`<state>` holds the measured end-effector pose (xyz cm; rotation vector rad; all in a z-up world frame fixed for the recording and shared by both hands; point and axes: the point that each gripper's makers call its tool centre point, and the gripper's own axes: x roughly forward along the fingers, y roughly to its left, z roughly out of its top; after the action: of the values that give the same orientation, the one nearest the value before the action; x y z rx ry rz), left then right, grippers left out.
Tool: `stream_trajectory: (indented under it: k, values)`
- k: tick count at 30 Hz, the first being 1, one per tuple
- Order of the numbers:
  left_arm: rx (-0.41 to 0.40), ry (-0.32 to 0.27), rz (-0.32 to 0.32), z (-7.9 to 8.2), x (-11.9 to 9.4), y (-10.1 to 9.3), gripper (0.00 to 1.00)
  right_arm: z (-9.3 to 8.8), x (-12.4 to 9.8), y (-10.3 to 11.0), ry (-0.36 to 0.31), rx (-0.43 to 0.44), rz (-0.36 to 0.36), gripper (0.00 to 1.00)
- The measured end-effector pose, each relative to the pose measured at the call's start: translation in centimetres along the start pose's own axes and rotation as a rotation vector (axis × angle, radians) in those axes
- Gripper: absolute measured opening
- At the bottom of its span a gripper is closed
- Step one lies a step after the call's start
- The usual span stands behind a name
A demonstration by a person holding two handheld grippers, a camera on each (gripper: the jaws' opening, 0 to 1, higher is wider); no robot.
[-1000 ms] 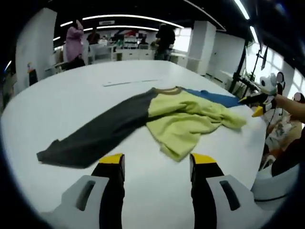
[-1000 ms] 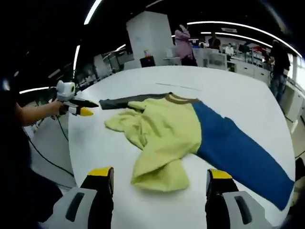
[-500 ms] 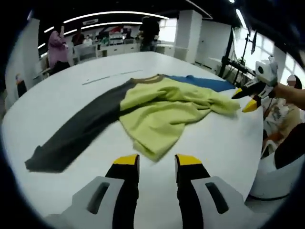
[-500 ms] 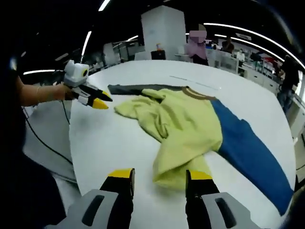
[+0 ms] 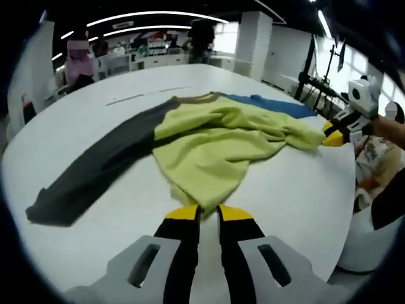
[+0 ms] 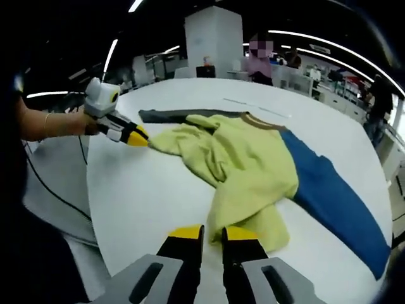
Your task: Fold the garment on the visible template until the final outline fits inside the template.
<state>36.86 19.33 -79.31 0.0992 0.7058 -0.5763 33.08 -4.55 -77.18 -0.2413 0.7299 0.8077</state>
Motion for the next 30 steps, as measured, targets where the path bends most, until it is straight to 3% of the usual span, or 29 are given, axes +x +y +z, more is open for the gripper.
stream_trajectory:
  k: [5, 15, 23, 28, 30]
  values:
    - [-0.005, 0.001, 0.013, 0.0, 0.2, 0.1, 0.0, 0.6, -0.3, 0.1, -0.023, 0.009, 0.012, 0.0]
    - [-0.01, -0.068, -0.017, 2.8, -1.8, 0.0, 0.0, 3.7, -2.6, -1.5, -0.119, 0.056, 0.0, 0.0]
    - [-0.021, -0.159, -0.013, 7.1, -3.4, 1.3, 0.0, 6.5, -3.8, -5.1, -0.181, 0.059, -0.062, 0.0]
    - [-0.077, -0.154, -0.003, 8.6, -2.0, 2.4, 0.0, 6.8, -3.1, -7.8, -0.165, 0.069, -0.117, 0.0]
    - [-0.069, -0.149, 0.01, 9.2, -1.2, 2.8, 0.0, 6.6, -2.8, -9.1, -0.153, 0.115, -0.142, 0.0]
